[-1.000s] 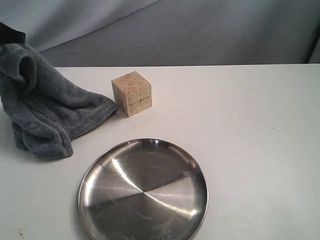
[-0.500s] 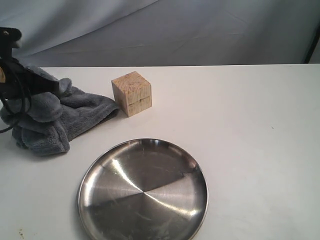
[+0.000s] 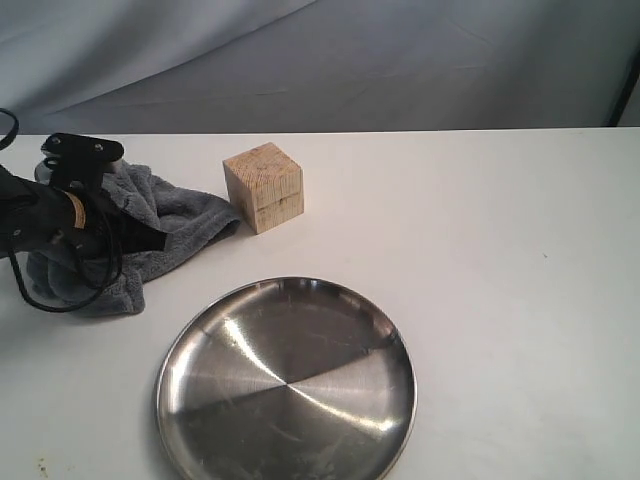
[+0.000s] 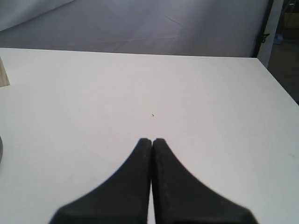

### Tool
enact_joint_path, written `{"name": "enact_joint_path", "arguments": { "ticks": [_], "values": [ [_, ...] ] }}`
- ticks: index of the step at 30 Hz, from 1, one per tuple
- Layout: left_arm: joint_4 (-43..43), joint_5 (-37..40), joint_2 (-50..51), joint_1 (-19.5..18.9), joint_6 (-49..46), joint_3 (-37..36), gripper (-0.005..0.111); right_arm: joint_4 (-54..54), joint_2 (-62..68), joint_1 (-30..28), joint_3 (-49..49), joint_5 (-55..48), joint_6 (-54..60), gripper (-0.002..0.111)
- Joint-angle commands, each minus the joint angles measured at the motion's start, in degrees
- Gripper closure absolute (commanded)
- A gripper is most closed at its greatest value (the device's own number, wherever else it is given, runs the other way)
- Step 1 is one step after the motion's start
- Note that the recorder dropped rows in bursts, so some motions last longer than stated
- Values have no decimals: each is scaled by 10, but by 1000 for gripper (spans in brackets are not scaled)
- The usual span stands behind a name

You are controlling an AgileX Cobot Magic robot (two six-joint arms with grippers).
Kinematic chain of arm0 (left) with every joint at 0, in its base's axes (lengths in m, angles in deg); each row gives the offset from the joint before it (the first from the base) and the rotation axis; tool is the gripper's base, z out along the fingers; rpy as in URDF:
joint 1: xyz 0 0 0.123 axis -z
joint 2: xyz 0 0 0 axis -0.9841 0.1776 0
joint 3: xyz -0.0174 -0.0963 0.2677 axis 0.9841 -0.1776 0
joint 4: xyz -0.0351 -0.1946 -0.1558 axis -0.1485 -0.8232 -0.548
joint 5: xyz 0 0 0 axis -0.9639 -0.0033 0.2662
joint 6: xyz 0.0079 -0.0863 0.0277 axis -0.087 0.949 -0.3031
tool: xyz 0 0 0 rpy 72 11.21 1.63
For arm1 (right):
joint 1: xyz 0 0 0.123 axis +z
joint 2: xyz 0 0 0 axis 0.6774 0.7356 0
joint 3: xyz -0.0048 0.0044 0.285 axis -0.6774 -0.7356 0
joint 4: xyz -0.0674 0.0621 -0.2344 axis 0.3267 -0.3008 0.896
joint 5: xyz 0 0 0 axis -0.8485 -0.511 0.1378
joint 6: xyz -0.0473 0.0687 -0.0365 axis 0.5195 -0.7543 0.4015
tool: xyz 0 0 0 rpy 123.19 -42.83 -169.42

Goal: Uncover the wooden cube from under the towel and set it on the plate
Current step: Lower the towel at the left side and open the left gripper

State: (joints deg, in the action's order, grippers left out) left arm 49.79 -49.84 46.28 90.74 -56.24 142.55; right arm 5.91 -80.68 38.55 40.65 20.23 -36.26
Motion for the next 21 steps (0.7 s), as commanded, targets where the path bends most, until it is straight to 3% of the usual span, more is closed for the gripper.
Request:
{"name": "enact_joint_path", "arguments": {
  "ticks": [1, 3, 6, 9, 21],
  "values": [
    [-3, -4, 11, 3, 2, -3, 90, -3, -2, 1, -2, 6, 1, 108],
    [-3, -4, 11, 4, 2, -3, 73, -3, -2, 1, -2, 6, 1, 108],
    [-12, -4, 11, 4, 5, -3, 35, -3, -2, 1, -2, 6, 1, 108],
    [-36, -3, 11, 4, 6, -3, 8, -3, -2, 1, -2, 6, 1, 108],
    [-54, 60, -53, 4, 6, -3, 3, -3, -2, 1, -2, 6, 1, 108]
  ]
}}
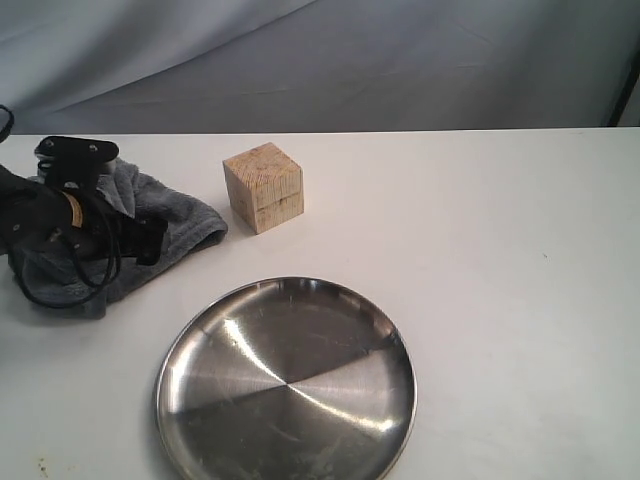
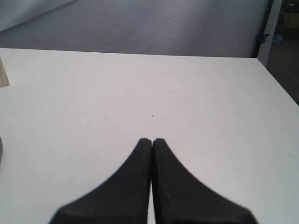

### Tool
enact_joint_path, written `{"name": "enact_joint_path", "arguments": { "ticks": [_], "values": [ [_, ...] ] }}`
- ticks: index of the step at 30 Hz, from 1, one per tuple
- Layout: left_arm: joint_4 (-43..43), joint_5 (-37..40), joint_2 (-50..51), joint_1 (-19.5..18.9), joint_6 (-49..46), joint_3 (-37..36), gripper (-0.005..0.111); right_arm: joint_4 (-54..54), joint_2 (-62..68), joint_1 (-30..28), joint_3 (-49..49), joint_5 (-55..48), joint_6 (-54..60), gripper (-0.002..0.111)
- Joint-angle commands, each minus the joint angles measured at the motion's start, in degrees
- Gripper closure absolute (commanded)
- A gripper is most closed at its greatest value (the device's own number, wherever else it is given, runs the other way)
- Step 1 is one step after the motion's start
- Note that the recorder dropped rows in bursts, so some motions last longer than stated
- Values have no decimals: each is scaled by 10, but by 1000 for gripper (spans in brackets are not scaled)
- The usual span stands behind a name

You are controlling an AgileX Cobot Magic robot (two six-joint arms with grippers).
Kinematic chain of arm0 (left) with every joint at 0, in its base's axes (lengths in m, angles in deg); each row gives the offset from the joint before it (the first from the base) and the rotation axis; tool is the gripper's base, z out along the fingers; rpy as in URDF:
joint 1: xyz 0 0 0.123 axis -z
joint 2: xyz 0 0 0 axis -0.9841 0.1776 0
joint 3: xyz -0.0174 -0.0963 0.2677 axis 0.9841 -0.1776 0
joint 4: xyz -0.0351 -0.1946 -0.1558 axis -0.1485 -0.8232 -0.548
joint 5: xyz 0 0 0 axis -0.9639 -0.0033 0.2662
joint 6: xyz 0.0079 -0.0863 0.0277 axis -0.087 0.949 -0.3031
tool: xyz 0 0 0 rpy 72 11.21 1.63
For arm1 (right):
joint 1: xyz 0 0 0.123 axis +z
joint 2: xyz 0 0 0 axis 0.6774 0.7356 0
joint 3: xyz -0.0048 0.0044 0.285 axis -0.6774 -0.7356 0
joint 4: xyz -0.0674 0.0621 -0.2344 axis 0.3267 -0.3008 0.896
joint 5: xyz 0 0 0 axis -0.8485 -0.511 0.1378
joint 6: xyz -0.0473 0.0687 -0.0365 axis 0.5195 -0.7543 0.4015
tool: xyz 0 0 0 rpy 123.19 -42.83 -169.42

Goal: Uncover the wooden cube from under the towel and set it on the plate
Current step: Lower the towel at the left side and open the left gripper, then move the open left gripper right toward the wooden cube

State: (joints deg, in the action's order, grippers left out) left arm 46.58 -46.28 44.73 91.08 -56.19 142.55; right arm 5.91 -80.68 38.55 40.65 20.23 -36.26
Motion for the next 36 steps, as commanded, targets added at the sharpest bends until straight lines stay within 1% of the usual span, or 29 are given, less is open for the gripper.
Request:
{"name": "enact_joint_path", "arguments": {
  "ticks": [1, 5, 8, 11, 14, 20, 22, 26, 27, 28, 32, 34, 36],
  "values": [
    [-26, 29, -49, 2, 4, -3, 3, -3, -2, 1, -2, 6, 1, 108],
    [-30, 64, -83, 17, -1, -3, 3, -3, -2, 1, -2, 6, 1, 108],
    [-45, 88, -102, 41, -31, -3, 3, -3, -2, 1, -2, 6, 1, 108],
    [-48, 92, -113, 63, -41, -3, 3, -3, -2, 1, -2, 6, 1, 108],
    [-48, 66, -126, 78, -41, -3, 3, -3, -2, 1, -2, 6, 1, 108],
    [-47, -28, -141, 102, -44, -3, 3, -3, -2, 1, -2, 6, 1, 108],
    [-30, -61, -141, 110, -44, -3, 3, -3, -2, 1, -2, 6, 1, 108],
    [30, -144, -141, 114, -44, -3, 3, -3, -2, 1, -2, 6, 1, 108],
    [31, -158, -139, 114, -44, -3, 3, -5, -2, 1, -2, 6, 1, 108],
    [31, -170, -139, 114, -44, -1, 3, -5, -2, 1, -2, 6, 1, 108],
    [31, -173, -128, 114, -44, 17, 4, -5, -2, 1, -2, 6, 1, 108],
    [31, -172, -121, 114, -44, 28, 9, -5, -2, 1, -2, 6, 1, 108],
    [31, -173, -114, 114, -44, 34, 20, -5, -2, 1, -2, 6, 1, 108]
  ]
}}
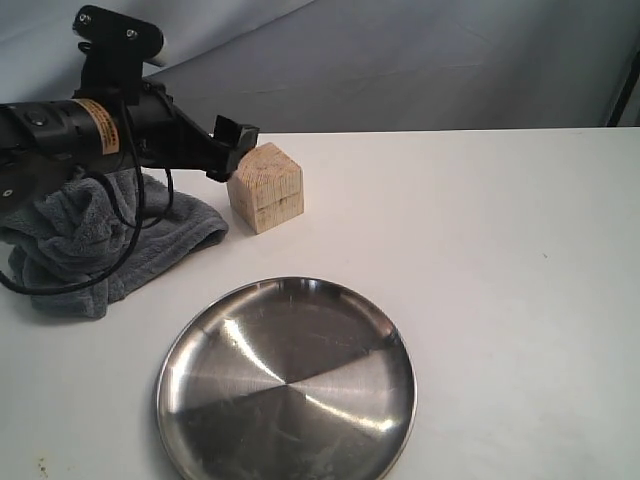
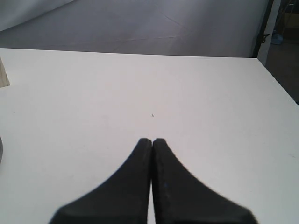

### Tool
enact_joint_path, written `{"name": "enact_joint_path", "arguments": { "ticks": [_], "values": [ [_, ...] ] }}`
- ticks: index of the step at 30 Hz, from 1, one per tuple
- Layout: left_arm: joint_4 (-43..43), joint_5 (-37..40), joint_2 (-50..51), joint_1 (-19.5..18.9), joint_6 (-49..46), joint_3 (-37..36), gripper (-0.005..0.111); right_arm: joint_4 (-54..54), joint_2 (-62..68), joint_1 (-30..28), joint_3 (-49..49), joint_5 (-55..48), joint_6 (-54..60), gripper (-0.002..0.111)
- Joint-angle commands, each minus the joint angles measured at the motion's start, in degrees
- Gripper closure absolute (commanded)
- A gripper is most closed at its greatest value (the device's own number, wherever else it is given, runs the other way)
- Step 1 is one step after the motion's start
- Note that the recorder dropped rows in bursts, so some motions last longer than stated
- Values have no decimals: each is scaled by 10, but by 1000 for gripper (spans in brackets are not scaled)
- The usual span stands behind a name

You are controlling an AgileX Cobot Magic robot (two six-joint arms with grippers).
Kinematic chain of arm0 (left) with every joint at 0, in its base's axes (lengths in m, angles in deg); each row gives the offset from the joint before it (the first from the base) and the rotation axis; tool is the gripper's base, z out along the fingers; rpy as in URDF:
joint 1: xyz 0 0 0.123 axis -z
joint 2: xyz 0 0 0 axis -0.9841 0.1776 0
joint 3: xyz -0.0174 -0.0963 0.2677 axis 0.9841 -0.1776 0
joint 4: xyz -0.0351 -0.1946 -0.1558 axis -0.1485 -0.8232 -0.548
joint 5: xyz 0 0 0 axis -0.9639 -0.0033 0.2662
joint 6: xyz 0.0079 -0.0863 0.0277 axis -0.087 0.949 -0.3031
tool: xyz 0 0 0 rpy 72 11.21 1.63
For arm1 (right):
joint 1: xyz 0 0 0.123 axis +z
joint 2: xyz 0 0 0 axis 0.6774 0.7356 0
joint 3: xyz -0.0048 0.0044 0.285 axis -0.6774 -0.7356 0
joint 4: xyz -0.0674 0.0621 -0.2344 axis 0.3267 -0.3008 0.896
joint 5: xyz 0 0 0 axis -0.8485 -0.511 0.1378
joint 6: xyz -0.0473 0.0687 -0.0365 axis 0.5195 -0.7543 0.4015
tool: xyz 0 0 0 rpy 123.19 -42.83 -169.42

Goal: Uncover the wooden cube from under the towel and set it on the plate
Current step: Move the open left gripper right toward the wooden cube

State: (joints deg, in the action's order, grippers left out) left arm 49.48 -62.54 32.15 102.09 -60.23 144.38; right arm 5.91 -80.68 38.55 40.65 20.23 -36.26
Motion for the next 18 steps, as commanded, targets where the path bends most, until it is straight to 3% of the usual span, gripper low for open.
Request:
{"name": "enact_joint_path", "arguments": {
  "ticks": [1, 3, 7, 8, 12, 18],
  "values": [
    [2, -13, 17, 3, -3, 17, 32, -5, -2, 1, -2, 6, 1, 108],
    [2, -14, 20, 3, -7, 19, 51, -5, -2, 1, -2, 6, 1, 108],
    [2, -46, 23, 3, -86, 23, 101, -5, -2, 1, -2, 6, 1, 108],
    [2, -54, 23, 3, -106, 23, 107, -5, -2, 1, -2, 6, 1, 108],
    [2, -71, 23, 3, -125, 24, 107, -5, -2, 1, -2, 6, 1, 108],
    [20, -10, 45, 3, -123, 64, 107, -5, -2, 1, -2, 6, 1, 108]
  ]
}}
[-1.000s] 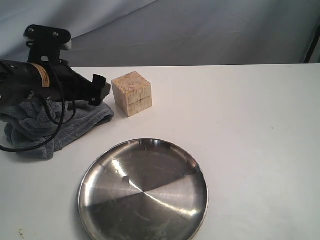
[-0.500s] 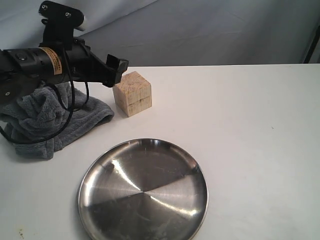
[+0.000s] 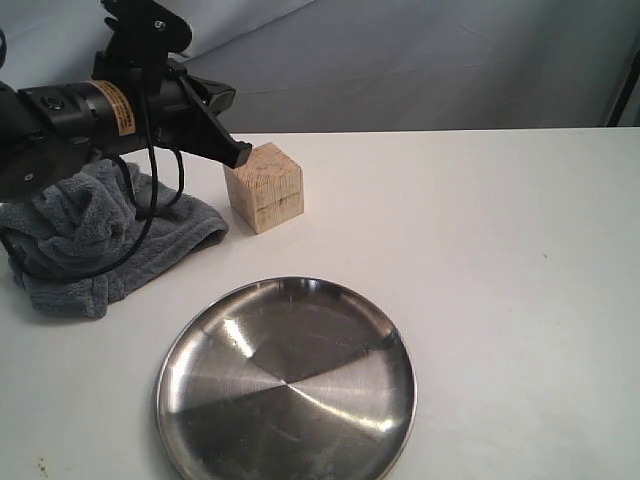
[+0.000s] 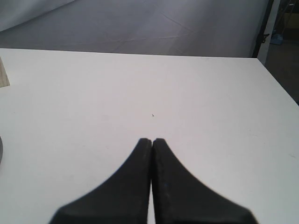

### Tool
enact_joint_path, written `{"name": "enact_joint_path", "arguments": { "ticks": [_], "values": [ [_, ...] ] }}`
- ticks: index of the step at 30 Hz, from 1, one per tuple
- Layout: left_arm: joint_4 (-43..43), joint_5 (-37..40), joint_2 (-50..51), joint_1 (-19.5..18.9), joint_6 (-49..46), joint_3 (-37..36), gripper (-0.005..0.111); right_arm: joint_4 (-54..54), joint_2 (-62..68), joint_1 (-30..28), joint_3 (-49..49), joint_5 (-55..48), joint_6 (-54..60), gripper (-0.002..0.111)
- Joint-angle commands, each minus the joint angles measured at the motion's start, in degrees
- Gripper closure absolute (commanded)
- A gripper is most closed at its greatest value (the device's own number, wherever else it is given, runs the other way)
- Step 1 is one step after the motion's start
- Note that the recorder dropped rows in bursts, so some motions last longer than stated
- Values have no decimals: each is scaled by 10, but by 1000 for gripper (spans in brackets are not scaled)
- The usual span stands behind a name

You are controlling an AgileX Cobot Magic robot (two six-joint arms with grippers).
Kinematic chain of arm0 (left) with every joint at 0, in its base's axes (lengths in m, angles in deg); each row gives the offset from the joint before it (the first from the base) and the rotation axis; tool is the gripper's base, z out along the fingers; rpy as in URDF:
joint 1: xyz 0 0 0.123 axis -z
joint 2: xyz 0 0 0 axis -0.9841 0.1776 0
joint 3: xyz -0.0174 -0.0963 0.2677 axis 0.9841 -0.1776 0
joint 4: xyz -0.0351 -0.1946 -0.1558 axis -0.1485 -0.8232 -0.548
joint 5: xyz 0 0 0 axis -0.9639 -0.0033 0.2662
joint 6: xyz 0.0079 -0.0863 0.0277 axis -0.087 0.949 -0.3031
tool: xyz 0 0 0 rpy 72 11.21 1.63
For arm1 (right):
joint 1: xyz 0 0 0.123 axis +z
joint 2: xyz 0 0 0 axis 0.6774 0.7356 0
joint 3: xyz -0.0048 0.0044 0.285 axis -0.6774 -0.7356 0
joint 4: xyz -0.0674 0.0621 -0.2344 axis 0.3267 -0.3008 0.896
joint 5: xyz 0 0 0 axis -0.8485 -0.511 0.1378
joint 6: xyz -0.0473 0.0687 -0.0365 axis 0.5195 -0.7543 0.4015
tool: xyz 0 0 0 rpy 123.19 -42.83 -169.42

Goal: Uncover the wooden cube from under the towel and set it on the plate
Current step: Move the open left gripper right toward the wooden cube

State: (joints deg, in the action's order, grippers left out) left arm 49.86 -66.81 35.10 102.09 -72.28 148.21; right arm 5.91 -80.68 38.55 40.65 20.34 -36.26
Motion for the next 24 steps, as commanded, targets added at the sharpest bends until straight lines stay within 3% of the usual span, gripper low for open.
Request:
{"name": "enact_joint_path", "arguments": {
  "ticks": [1, 6, 19, 24],
  "values": [
    [25, 45, 20, 3, 1, 33, 107, -5, -2, 1, -2, 4, 1, 108],
    [37, 119, 79, 3, 14, 93, 107, -5, -2, 1, -2, 4, 1, 108],
    [36, 98, 99, 3, 24, 104, 107, -5, -2, 1, -2, 4, 1, 108],
    [36, 151, 95, 5, 180, 104, 107, -5, -2, 1, -2, 4, 1, 108]
  ]
}}
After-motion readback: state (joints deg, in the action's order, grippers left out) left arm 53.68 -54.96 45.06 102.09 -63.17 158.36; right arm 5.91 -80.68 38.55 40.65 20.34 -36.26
